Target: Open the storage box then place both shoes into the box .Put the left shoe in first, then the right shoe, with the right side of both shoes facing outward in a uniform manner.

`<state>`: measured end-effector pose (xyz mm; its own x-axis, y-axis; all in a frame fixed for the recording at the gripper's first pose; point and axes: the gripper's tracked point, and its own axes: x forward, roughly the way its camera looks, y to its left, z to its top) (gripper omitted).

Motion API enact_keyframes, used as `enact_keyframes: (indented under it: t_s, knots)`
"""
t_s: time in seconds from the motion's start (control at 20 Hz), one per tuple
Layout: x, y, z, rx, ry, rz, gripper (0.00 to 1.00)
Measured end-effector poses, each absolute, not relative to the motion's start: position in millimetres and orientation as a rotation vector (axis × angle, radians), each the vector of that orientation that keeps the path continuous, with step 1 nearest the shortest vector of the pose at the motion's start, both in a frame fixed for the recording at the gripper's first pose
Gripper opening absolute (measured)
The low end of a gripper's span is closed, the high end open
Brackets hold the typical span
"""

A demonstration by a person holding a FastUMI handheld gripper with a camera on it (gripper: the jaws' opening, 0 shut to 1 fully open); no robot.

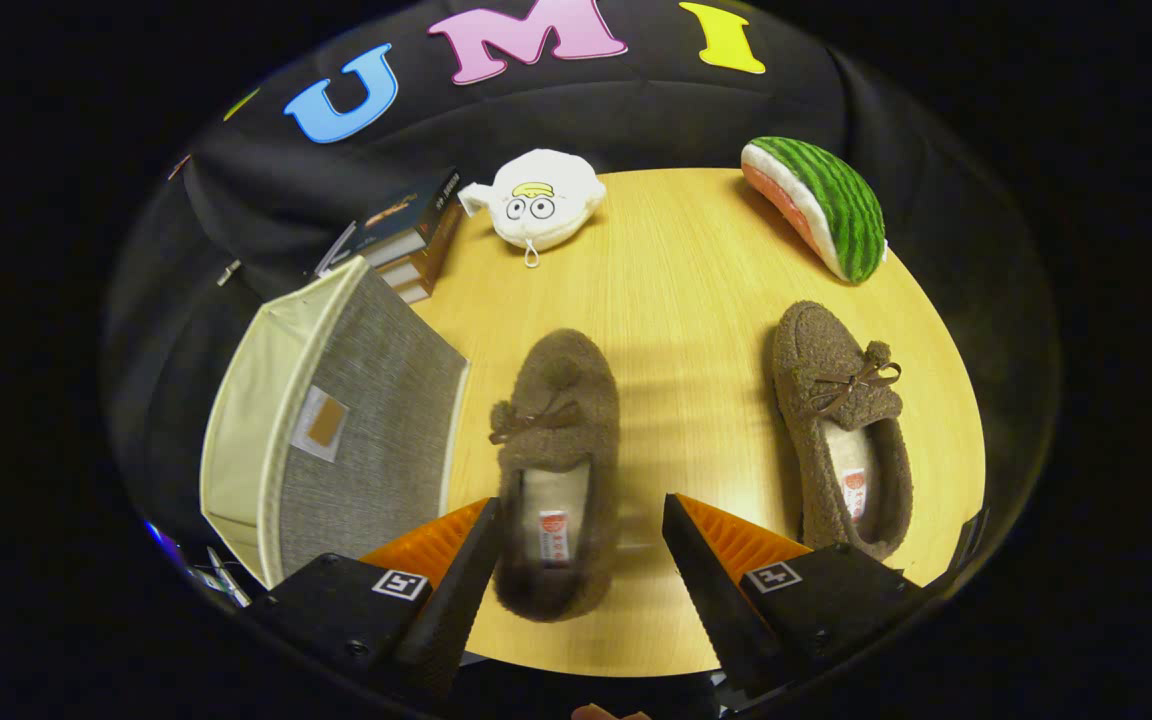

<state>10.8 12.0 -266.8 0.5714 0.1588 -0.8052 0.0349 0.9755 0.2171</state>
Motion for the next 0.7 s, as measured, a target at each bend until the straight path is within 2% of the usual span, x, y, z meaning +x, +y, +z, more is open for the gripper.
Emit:
enact_keyframes:
  t_s: [0.55, 0.65, 0.7]
  knots:
    - [53, -2, -310, 0.171, 0.982, 0.036, 0.98]
    - [55, 4, -314, 0.193, 1.001, 0.041, 0.87]
    - [57, 7, -315, 0.198, 1.005, 0.043, 0.66]
